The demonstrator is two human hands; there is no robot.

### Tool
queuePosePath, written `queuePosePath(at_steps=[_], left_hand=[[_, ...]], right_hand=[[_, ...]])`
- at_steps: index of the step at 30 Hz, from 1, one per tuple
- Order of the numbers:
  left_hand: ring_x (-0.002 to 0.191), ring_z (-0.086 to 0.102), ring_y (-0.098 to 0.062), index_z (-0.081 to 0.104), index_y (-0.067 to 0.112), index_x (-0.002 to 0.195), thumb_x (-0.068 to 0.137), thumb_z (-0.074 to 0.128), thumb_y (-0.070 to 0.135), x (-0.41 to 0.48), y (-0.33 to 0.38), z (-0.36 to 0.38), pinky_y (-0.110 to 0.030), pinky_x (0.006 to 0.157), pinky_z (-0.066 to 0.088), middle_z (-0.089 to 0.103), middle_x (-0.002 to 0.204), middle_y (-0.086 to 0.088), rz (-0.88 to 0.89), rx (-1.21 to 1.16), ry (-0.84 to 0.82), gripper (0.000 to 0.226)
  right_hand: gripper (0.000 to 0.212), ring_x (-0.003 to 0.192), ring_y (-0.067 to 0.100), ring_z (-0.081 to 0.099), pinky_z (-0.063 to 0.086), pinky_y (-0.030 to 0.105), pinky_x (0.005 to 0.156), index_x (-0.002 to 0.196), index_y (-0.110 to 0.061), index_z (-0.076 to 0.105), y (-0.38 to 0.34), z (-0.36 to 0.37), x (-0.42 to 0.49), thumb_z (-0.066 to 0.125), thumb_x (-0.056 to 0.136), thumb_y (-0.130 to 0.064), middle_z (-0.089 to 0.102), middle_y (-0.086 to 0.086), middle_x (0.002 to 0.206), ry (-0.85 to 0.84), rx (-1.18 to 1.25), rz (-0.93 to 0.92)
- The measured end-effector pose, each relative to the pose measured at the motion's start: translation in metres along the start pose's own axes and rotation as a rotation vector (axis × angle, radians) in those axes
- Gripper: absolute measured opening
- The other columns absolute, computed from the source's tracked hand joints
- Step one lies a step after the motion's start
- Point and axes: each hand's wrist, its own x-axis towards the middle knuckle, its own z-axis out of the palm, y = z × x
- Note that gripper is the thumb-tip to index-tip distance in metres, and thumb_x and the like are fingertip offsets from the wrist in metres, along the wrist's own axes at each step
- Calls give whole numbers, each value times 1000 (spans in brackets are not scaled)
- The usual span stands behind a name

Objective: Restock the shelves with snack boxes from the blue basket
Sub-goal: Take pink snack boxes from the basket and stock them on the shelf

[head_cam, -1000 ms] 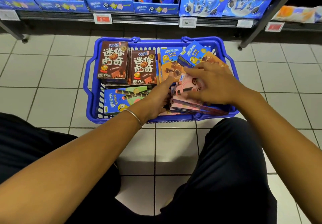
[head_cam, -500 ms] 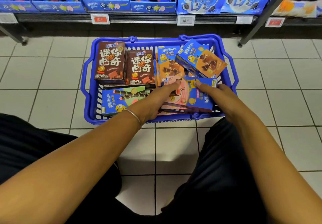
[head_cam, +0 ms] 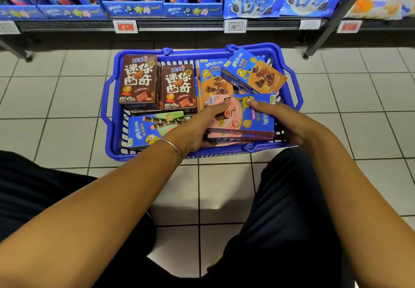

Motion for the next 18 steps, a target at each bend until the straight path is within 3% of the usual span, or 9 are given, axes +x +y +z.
queuePosePath(at_steps=[4,7,10,13,16,18], left_hand=[[72,79,-17,77,25,81,86,74,60,1,3,4,-29,60,62,81,88,-1,3,-7,-74,36],[87,80,-23,81,24,92,88,75,56,1,6,3,-37,76,65,81,102,-5,4,-49,-107,34],[93,79,-24,77,21,112,89,74,55,0,8,4,-39,82,65,81,106,-7,3,-75,-116,42],[90,79,-21,75,25,107,88,71,62,-2,8,6,-33,69,64,81,104,-4,-6,-32,-141,42],[96,79,-23,76,25,105,88,68,64,-1,8,7,-36,79,65,81,107,-5,-7,-27,-156,43],[95,79,-25,77,23,105,89,70,61,-1,8,7,-38,77,66,81,108,-7,2,-64,-163,41]], right_hand=[[58,82,13,77,58,26,63,109,-26,71,-3,-11,-6,77,66,-64,79,-6,97,19,17,29],[57,95,21,76,60,38,81,115,-24,70,-4,-12,-4,77,73,-63,79,-3,101,45,-16,36],[58,100,25,74,58,46,92,118,-23,69,-8,-12,-4,78,75,-60,79,-2,104,56,-25,24],[57,97,24,75,60,45,89,116,-24,69,-8,-16,-5,79,73,-60,79,-3,101,70,-9,19],[54,93,20,76,61,41,82,112,-25,70,-5,-16,-3,78,73,-62,79,-4,99,64,10,30],[51,87,17,77,62,35,70,109,-26,70,-5,-12,-2,79,74,-60,79,-4,99,45,59,43]])
